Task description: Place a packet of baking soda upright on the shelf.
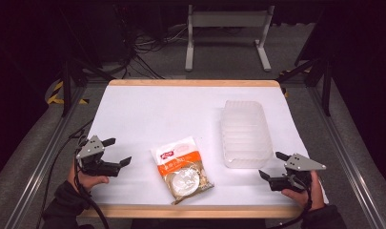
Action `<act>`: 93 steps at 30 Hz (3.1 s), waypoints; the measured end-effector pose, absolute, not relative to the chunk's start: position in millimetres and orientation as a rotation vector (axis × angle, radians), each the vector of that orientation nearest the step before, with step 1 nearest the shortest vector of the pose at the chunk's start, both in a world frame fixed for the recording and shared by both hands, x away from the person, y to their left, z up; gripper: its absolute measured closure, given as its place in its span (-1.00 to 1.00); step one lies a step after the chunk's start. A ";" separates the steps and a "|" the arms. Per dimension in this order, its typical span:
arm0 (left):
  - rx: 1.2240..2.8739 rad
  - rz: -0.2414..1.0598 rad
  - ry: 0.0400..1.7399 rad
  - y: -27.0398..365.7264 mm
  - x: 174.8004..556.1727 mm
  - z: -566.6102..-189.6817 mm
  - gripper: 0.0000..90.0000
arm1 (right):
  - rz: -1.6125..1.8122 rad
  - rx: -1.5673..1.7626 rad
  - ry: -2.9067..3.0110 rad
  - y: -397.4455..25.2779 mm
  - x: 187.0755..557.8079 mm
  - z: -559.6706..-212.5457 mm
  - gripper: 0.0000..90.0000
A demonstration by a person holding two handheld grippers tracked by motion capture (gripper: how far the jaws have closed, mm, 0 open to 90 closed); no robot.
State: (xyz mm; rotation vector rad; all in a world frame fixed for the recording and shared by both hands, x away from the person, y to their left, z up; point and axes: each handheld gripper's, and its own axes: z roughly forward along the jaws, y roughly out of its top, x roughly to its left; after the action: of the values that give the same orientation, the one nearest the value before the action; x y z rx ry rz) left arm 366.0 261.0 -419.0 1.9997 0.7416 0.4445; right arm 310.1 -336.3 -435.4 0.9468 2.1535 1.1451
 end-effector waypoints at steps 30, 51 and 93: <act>2.182 0.042 0.647 184.8 427.5 -429.9 -0.82 | 1.033 1.015 2.160 -340.6 282.9 -441.8 -0.76; 2.321 -0.272 0.600 134.5 454.4 -439.0 -0.50 | 1.042 0.983 2.184 -338.5 282.0 -443.2 -0.79; 2.409 -0.350 0.387 121.3 446.6 -428.9 0.98 | 1.044 0.997 2.214 -340.2 284.0 -444.4 -0.77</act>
State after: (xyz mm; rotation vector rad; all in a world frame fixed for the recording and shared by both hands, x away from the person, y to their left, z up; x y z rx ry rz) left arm 446.6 121.3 -428.9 2.4090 0.3872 -0.3500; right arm 284.0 -340.2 -444.4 0.9969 2.2142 1.0444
